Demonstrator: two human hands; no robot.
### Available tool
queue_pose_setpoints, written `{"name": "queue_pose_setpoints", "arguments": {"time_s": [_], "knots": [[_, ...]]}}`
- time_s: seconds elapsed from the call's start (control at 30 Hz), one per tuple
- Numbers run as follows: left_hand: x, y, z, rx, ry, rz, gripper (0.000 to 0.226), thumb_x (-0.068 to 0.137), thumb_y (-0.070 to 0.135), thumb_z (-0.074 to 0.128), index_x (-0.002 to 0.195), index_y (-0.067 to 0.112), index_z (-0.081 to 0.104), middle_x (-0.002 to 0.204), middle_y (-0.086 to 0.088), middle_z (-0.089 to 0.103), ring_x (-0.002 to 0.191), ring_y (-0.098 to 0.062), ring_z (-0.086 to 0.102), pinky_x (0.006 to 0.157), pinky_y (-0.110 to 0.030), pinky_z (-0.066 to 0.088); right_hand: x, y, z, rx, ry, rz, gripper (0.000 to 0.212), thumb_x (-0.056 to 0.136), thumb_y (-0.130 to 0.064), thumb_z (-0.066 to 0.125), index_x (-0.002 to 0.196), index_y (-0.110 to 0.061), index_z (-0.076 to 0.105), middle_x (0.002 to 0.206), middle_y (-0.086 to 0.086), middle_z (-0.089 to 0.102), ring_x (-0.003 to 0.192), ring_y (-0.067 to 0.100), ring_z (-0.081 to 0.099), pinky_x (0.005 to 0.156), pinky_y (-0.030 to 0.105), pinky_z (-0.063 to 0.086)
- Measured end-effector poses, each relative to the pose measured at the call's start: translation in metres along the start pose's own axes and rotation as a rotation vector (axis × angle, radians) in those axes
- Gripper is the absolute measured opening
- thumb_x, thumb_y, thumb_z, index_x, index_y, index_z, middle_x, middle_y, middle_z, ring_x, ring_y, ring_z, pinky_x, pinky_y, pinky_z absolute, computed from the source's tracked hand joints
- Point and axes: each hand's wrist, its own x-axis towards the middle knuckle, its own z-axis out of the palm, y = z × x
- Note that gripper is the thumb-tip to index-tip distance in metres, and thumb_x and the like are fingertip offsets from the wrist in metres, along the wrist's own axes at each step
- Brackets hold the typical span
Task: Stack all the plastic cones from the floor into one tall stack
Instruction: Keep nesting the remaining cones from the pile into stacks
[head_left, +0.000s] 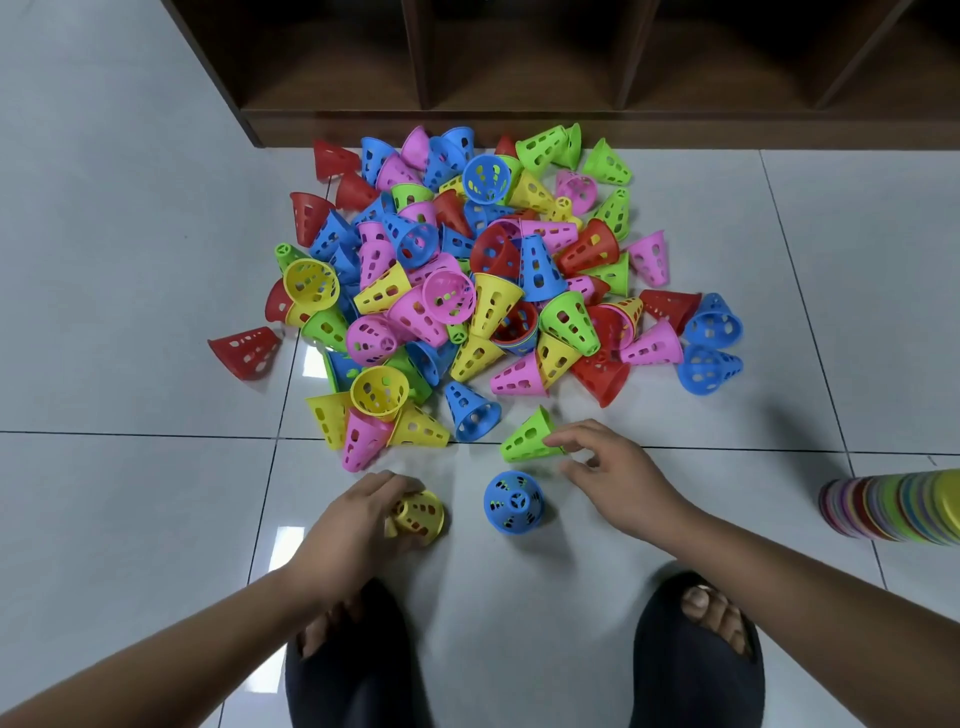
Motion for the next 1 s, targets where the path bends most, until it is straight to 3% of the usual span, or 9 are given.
{"name": "queue_pose_setpoints", "arguments": {"time_s": [0.13,0.27,0.4,0.5,0.7,0.9,1.0], "knots": [[0.01,0.007,-0.008,-0.03,0.078,0.027,0.055,0.079,0.043,0.093,0.126,0.035,0.065,0.114,0.022,0.063,0.097,-0.002,0.059,0.082,-0.024,0.055,-0.009,-0.016,-0.009,0.215,0.111,0.086,0.028,0.095,-0.009,0.074,0.104,-0.035,0.079,0.101,-0.01,0.075,0.091,0.002,0.068,0.083,0.019,0.051],[0.015,0.022,-0.021,-0.052,0.137,0.096,0.054,0.081,0.042,0.092,0.127,0.032,0.066,0.117,0.024,0.062,0.101,0.003,0.058,0.084,-0.02,0.053,-0.021,-0.033,-0.015,0.52,0.106,0.134,0.02,0.094,-0.002,0.075,0.102,-0.02,0.08,0.103,0.002,0.08,0.095,0.012,0.072,0.084,0.024,0.055],[0.018,0.043,-0.038,-0.081,0.219,0.137,0.054,0.083,0.047,0.09,0.129,0.03,0.066,0.121,0.018,0.066,0.108,-0.004,0.065,0.089,-0.022,0.053,-0.034,-0.046,-0.012,0.769,0.055,0.2,0.017,0.092,0.006,0.071,0.104,-0.006,0.075,0.097,0.006,0.077,0.083,0.01,0.068,0.076,0.027,0.052],[0.018,0.064,-0.051,-0.133,0.307,0.124,0.055,0.082,0.046,0.091,0.128,0.027,0.068,0.122,0.019,0.067,0.109,0.001,0.063,0.088,-0.013,0.046,-0.044,-0.05,-0.006,0.906,-0.001,0.254,0.016,0.092,0.01,0.068,0.104,0.0,0.072,0.093,0.009,0.072,0.076,0.013,0.063,0.076,0.028,0.05],[0.013,0.096,-0.062,-0.262,0.39,0.142,0.056,0.081,0.05,0.089,0.126,0.025,0.069,0.122,0.014,0.071,0.114,-0.015,0.069,0.089,-0.022,0.05,-0.053,-0.041,0.007,0.796,-0.015,0.315,0.017,0.092,0.009,0.071,0.104,-0.002,0.07,0.09,0.011,0.073,0.078,0.017,0.064,0.077,0.032,0.053],[0.013,0.111,-0.052,-0.263,0.31,0.214,0.06,0.082,0.052,0.09,0.131,0.026,0.067,0.125,0.013,0.067,0.116,-0.014,0.067,0.092,-0.024,0.052,-0.056,-0.033,0.014,0.568,-0.074,0.402,0.019,0.09,0.002,0.075,0.106,-0.007,0.073,0.102,0.009,0.079,0.083,0.016,0.068,0.077,0.027,0.054],[0.018,0.111,-0.036,-0.152,0.228,0.287,0.061,0.087,0.056,0.086,0.134,0.025,0.064,0.125,0.014,0.064,0.115,-0.009,0.061,0.093,-0.029,0.053,-0.057,-0.029,0.018,0.507,-0.063,0.484,0.02,0.091,-0.002,0.074,0.109,-0.011,0.07,0.109,0.013,0.076,0.086,0.024,0.074,0.086,0.042,0.06]]}}
